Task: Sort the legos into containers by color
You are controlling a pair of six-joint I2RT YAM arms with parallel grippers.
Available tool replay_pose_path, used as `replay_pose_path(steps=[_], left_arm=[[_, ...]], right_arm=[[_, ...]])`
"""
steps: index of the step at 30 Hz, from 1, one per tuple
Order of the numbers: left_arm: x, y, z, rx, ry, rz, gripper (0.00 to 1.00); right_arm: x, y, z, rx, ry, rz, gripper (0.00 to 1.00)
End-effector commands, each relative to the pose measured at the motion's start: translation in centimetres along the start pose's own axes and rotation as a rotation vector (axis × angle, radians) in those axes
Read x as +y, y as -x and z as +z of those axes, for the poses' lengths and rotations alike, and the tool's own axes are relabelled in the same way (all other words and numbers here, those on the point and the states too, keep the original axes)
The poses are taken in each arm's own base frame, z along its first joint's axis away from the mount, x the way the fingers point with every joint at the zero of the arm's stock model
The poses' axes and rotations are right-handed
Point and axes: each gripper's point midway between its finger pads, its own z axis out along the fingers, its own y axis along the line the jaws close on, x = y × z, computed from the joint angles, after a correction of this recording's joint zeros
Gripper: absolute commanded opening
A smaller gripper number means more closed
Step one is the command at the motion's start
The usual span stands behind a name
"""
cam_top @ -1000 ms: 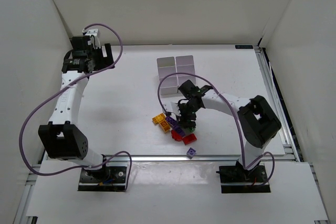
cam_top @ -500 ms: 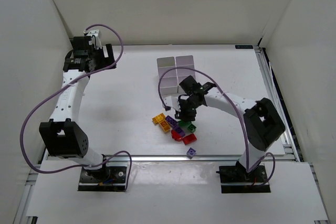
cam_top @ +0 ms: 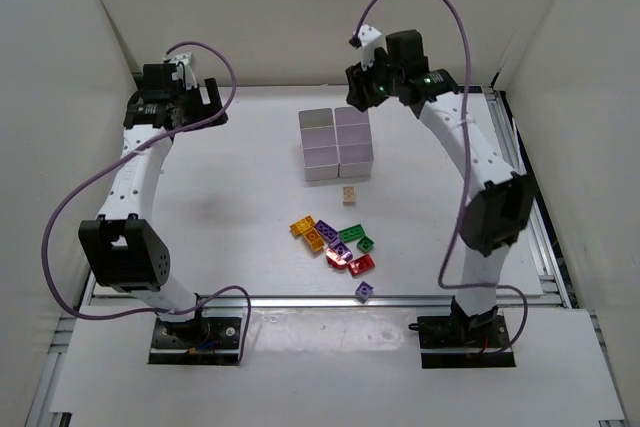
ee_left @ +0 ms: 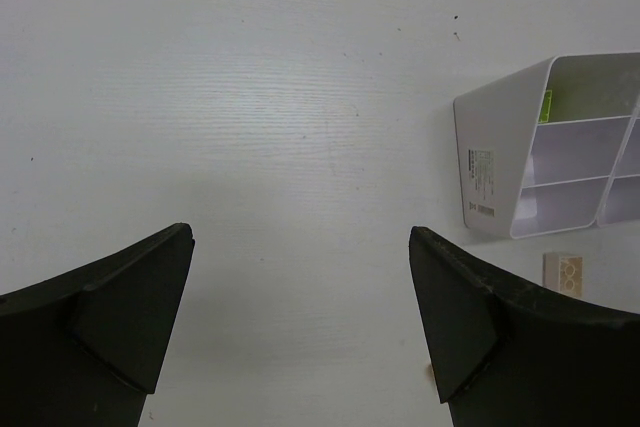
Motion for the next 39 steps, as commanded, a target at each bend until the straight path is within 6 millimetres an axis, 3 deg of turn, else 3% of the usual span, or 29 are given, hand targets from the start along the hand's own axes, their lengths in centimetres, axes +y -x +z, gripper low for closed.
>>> replay_pose_path(steps=[1,6,9,16,22,28,34,36,39], left_arm=[[-0.6,2.4,-1.3,-0.066,-0.019,-0.002,0.99],[-0.3,1.9,-0.8,-0.053,-0.008,-0.007,0.99],[-0.1,1.9,-0.8,-0.055,-0.003,-0.011,0.99],[0.1,1.3,-0.7,-0.048,-0.006,-0.023,0.99],[0.8,1.4,-0.4,-0.040,-0.010,-0.045,0.99],[1.0,1.4,-0.4,-0.041,-0.007,-0.050,0.99],[1.0,1.4,-0.4,-0.041,-0.008,-0.047,1.00],[0.9,1.5,-0.4,-0.042,-0.015,-0.049,0.99],[0.8,1.5,-0.3,-0.041,-0.019,-0.048,0.99]], right_arm=[[-3.0,-0.8,3.9,0.045,-0.116,0.279,0.00],[-3.7,-0.4,6.8,0.094,-0.134,0.454,0.00],[-3.5,-1.2,8.3,0.118,-0.168,0.529,0.00],[-4.5,-3.4,9.4,0.161,-0.233,0.555,0.00],[-4.0,-5.5,10.2,0.219,-0.224,0.551,0.00],[-5.1,-6.8,11.3,0.237,-0.248,0.514,0.06],[-5.2,-7.4,12.1,0.245,-0.246,0.498,0.25],[-5.9,-7.4,12.2,0.240,-0.279,0.486,0.39],[-6.2,-6.8,11.8,0.225,-0.290,0.473,0.52]])
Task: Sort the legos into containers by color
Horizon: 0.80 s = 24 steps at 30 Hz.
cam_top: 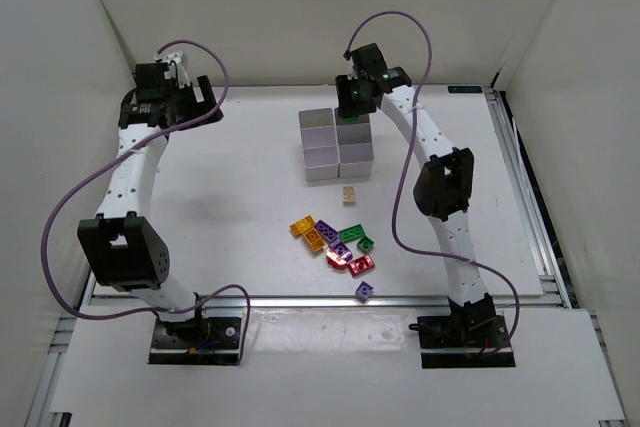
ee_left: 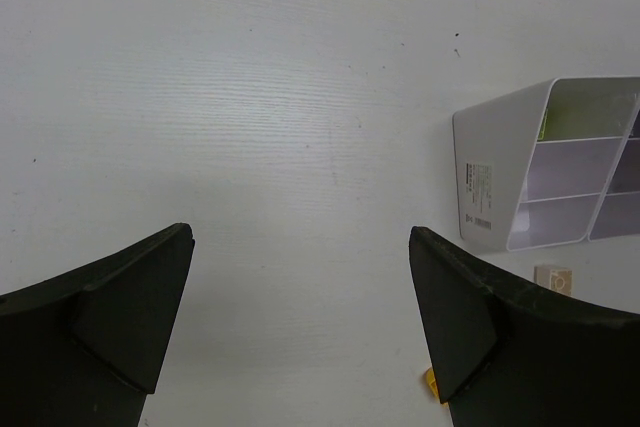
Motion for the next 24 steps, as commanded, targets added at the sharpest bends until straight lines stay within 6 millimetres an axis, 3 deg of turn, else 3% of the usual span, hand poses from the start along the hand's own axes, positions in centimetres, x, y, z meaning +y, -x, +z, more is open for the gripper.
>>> replay_pose_path(steps=[1,2,4,7,9,11,12,14,15,16,17,18,19,21,22,24], left_arm=[[-0.4,0.7,-0.4,-0.022,-0.022,-0.002,0.99],[-0.4,0.7,-0.4,-0.018,-0.025,-0.004,0.99],[-0.7,0.5,-0.4,-0.016,-0.038,-0.006,0.99],[-0.9,0.3,-0.4,-0.008,-0.052,-0.017,0.99],[-1.1,0.3,-0.4,-0.007,-0.062,-0.022,0.99],[-1.3,0.4,-0.6,-0.012,-0.065,-0.016,1.00],[-1.3,0.4,-0.7,-0.013,-0.066,-0.014,1.00],[-1.5,0.5,-1.1,-0.022,-0.071,0.000,0.99],[-1.6,0.5,-1.2,-0.023,-0.072,0.007,0.99],[-1.8,0.2,-1.3,-0.020,-0.077,0.015,0.99],[-2.1,0.1,-1.4,-0.017,-0.094,0.028,0.99],[-2.2,-0.2,-1.5,-0.009,-0.105,0.036,0.99],[-2.4,-0.6,-1.5,-0.002,-0.118,0.044,1.00],[-3.0,-1.0,-1.7,0.006,-0.158,0.064,0.99],[-3.1,-1.2,-1.8,0.008,-0.166,0.069,0.99],[-3.5,-1.5,-1.9,0.017,-0.199,0.080,0.99]], right_arm=[[-0.3,2.8,-1.6,-0.089,-0.021,-0.017,0.57],[0.0,2.9,-1.8,-0.091,-0.012,-0.021,0.68],[0.2,3.6,-3.2,-0.116,-0.006,-0.025,0.70],[0.5,4.8,-4.9,-0.157,-0.012,-0.053,0.82],[0.6,5.7,-6.1,-0.187,-0.006,-0.075,0.82],[1.4,6.3,-7.6,-0.208,0.015,-0.115,0.73],[1.6,7.3,-10.0,-0.247,0.022,-0.163,0.68],[3.1,6.2,-12.1,-0.228,0.118,-0.237,0.62],[3.9,7.0,-16.6,-0.295,0.158,-0.339,0.63],[4.0,3.5,-16.0,-0.211,0.209,-0.396,0.65],[6.2,1.8,-17.6,-0.217,0.374,-0.479,0.66],[6.8,1.1,-22.3,-0.308,0.434,-0.649,0.74],[6.4,-4.5,-20.5,-0.181,0.505,-0.678,0.77],[7.1,-10.1,-22.3,-0.111,0.655,-0.893,0.78],[6.1,-15.7,-22.4,0.065,0.728,-0.879,0.78],[5.8,-19.0,-23.2,0.115,0.787,-0.918,0.78]])
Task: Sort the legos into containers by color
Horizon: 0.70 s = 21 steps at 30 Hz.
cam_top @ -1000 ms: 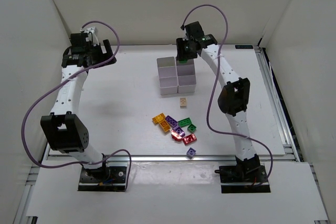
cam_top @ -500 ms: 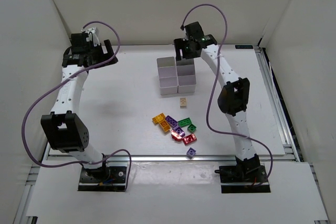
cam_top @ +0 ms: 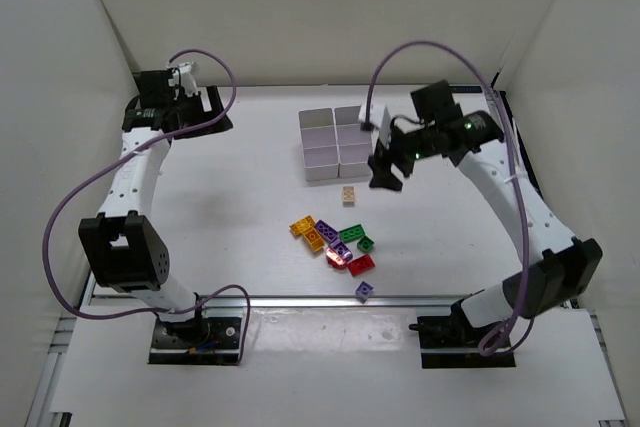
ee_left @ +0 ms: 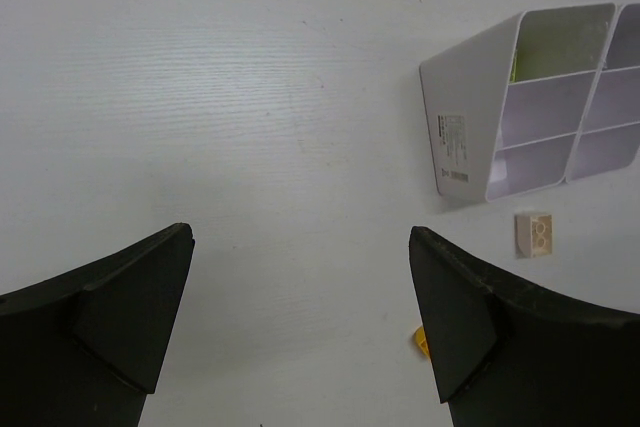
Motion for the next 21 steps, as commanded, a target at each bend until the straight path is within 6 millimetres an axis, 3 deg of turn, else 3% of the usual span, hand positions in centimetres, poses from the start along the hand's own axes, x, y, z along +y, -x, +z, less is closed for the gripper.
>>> replay_pose_path(steps=[1,2,4,8,12,21], left_arm=[[-2.1,0.6,-2.2,-0.042,-0.089,0.057,1.00],[-2.4,0.5,-2.2,-0.040,-0.107,0.060,0.99],[-2.4,0.3,-2.2,-0.036,-0.115,0.067,0.99],[-2.3,-0.2,-2.1,-0.026,-0.112,0.075,0.99],[-1.8,-0.4,-2.4,-0.025,-0.087,0.101,0.99],[-0.9,-1.7,-2.9,-0.010,-0.045,0.124,1.00]], right_arm=[[7.2,-9.2,2.4,0.147,0.375,-0.110,0.78],[6.6,-9.6,3.1,0.138,0.327,-0.157,0.78],[7.5,-10.1,3.9,0.132,0.286,-0.253,0.80],[8.0,-12.6,8.8,0.214,0.218,-0.404,0.80],[7.5,-13.9,11.9,0.231,0.183,-0.423,0.81],[6.3,-14.3,15.2,0.258,0.126,-0.471,0.82]])
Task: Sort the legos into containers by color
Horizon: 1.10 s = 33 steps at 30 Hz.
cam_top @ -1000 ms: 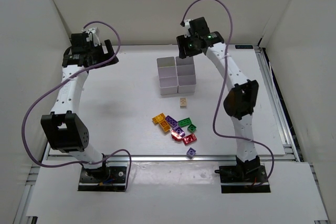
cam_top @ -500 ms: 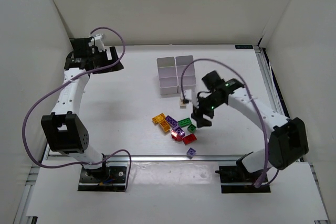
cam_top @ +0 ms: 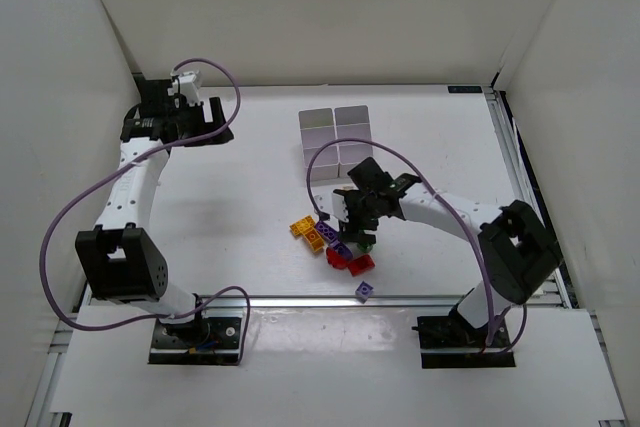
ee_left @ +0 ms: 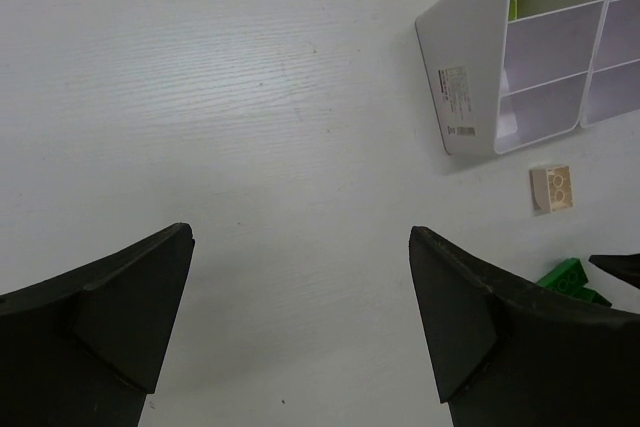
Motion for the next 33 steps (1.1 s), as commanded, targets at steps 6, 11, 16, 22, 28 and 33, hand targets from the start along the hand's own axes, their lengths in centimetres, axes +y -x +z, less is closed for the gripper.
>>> replay_pose_path(steps=[6,11,16,22,28,33], left_arm=[[0.1,-0.2,-1.6,-0.024,0.032,0.046,0.99],[0.4,0.1,-1.6,-0.026,0.045,0.046,0.99],[0.4,0.1,-1.5,-0.021,0.044,0.044,0.99],[0.5,-0.1,-1.3,-0.014,0.047,0.042,0.99],[0.6,-0.3,-1.1,-0.007,0.045,0.034,0.99],[0.6,-0.4,-0.8,0.001,0.040,0.034,0.99]], right_arm=[[-1.8,1.2,1.7,-0.026,-0.013,-0.040,0.82],[-1.2,0.4,2.7,-0.014,0.027,-0.049,0.82],[-1.0,-0.1,3.8,-0.009,0.044,-0.047,0.80],[-0.7,-0.6,4.6,-0.003,0.065,-0.054,0.67],[-0.6,-0.4,4.2,-0.008,0.076,-0.046,0.35],[-2.0,1.6,0.8,-0.054,0.025,0.007,0.25]])
